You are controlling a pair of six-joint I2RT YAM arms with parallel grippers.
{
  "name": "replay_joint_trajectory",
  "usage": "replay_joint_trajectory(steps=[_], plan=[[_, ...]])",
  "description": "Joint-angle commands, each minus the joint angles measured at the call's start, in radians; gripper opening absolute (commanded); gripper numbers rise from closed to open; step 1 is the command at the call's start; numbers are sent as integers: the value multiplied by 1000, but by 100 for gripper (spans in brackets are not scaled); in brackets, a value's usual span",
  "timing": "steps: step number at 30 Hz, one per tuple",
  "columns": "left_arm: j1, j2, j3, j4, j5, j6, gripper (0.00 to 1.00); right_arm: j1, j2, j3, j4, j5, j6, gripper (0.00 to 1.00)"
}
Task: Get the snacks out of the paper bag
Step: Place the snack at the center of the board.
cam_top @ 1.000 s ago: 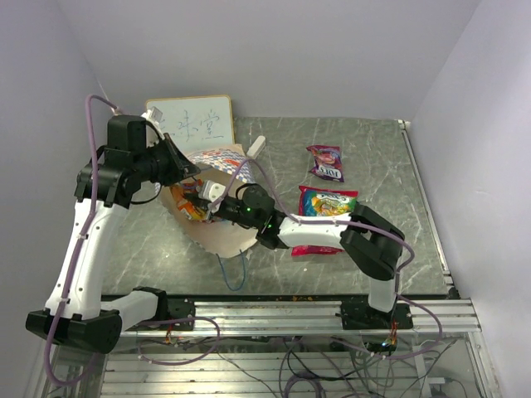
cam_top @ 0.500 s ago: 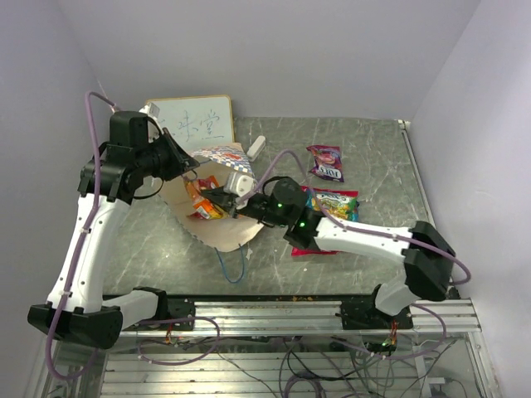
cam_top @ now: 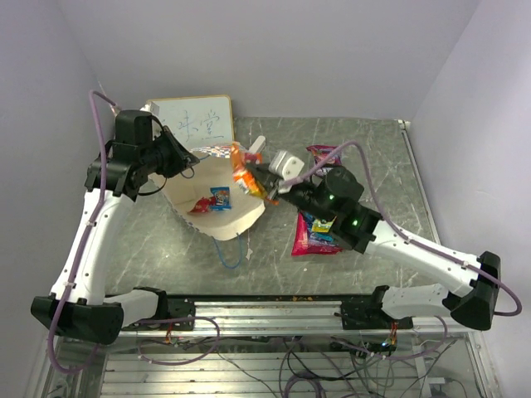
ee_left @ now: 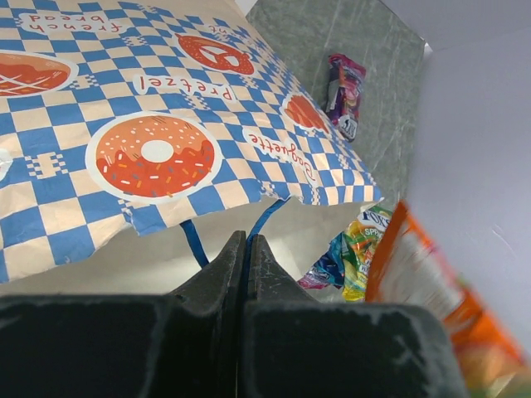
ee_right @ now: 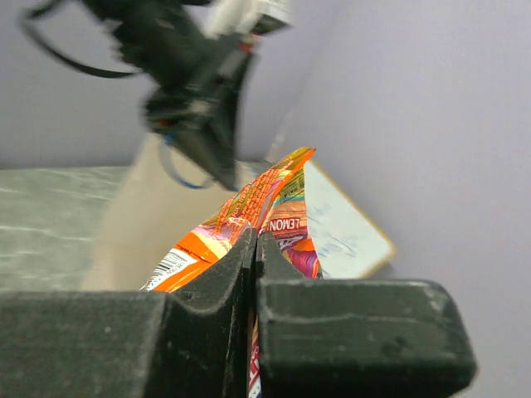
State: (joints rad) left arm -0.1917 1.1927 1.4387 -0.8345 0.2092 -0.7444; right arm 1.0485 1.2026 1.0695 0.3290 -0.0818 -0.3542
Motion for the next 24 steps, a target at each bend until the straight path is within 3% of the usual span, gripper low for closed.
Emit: replay_joint_trajectory(steps=[1,7,12,16,24], plan=[[6,21,1,25,2,15,7,-118,13,79,-63,147,-69,0],[6,-4,-13,35,1,33,7,-312,78,85,-23,200,-128,0],[6,14,38,-11,14,58,7,-482,196,74,12,177,-188,0],[6,-26,-7,17,38,45,7,-591,297,74,74,132,-241,0],[6,-19,18,-12,54,59,7,-686,489,117,90,151,-375,0]])
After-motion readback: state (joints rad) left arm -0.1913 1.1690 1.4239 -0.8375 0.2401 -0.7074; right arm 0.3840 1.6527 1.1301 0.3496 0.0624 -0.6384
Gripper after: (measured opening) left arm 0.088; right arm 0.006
